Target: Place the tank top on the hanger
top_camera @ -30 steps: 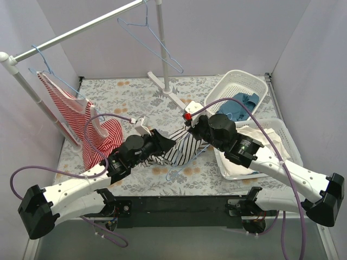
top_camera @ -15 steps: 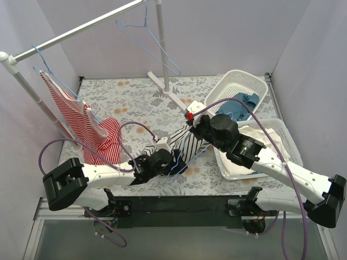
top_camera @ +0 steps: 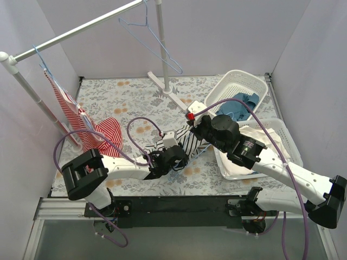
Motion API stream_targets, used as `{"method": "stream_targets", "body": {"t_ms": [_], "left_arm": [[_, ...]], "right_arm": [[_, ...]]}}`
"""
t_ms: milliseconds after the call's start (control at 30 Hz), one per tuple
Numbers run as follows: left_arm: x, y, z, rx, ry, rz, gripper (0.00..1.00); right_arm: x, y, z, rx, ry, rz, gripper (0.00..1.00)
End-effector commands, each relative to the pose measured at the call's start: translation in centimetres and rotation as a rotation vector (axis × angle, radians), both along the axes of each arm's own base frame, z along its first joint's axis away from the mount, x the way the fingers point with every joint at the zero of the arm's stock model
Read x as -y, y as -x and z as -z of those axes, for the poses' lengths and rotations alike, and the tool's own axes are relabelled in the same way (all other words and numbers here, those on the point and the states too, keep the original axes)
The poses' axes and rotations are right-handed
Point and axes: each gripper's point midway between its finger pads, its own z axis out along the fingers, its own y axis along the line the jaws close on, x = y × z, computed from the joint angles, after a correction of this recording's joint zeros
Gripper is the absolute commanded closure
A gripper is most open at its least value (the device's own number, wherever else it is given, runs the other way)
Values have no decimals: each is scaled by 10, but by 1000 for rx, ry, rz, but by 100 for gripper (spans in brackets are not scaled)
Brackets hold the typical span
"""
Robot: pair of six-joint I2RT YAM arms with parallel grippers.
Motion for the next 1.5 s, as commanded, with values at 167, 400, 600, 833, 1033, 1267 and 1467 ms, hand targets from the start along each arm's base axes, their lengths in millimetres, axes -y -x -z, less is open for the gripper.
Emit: {"method": "stream_targets", "body": {"t_ms": [167,400,600,833,1033,1267,1467], "left_arm": [[-21,-20,-42,119,-14,-96,100],[-51,-17,-88,151,65,-114,100],[-83,-27,-97,118,82,-105,100],[-94,-47,-83,54,35,-23,100],[-67,-64,-75,-6,81,165,98],[-31,-63,-93,-6,183,351,85],[-38,-52,-99,18,222,329,66]], "right_arm": [[18,-14,-31,83,-41,123,99],[38,-31,-41,130,-18,277,99],[50,-38,-47,151,-20,364,99],[61,-47,-27,139,33,479,99],[64,-48,-19,150,83,483,99],[57,-38,-10,136,88,385,99],[62,-32,-7,124,93,376,99]]}}
